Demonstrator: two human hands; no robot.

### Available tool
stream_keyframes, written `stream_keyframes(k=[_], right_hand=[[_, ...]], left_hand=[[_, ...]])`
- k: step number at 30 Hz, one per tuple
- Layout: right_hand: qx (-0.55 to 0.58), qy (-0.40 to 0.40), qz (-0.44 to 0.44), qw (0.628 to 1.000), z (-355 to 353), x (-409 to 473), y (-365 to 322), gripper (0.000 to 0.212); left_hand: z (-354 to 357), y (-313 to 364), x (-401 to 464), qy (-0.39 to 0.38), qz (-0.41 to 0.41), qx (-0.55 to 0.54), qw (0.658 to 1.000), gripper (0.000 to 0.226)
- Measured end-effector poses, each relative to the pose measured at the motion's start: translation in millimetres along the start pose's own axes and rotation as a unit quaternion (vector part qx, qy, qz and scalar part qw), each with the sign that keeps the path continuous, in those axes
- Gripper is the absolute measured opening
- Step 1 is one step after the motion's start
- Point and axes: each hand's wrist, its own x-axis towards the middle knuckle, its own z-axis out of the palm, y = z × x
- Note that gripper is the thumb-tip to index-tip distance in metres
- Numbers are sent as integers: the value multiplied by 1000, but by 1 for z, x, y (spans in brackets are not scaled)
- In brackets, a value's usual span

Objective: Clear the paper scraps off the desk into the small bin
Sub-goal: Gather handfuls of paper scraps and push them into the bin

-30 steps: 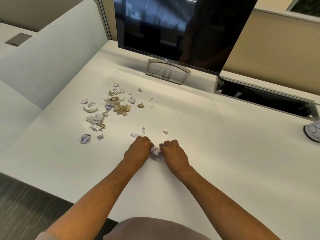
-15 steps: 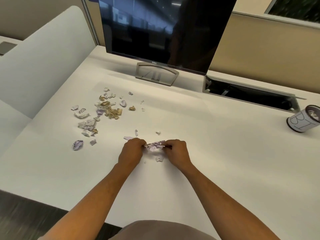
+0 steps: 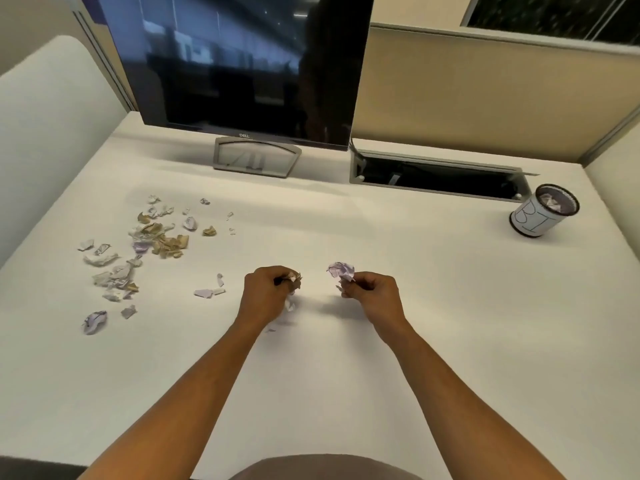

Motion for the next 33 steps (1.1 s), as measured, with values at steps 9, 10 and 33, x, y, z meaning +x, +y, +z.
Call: stream_keyframes(k=[9,10,33], right_hand=[[60,64,-9,996,-106,-3,-5,7],[61,74,-12,995,-120,-2,-5,7],[142,208,-34,967,-383,51,-23,7]], left_hand=[[80,68,8,-58,4,-41,997,7],[92,78,10,-64,6,-46,997,7],[389,294,97,-129,102,-120,979,4]])
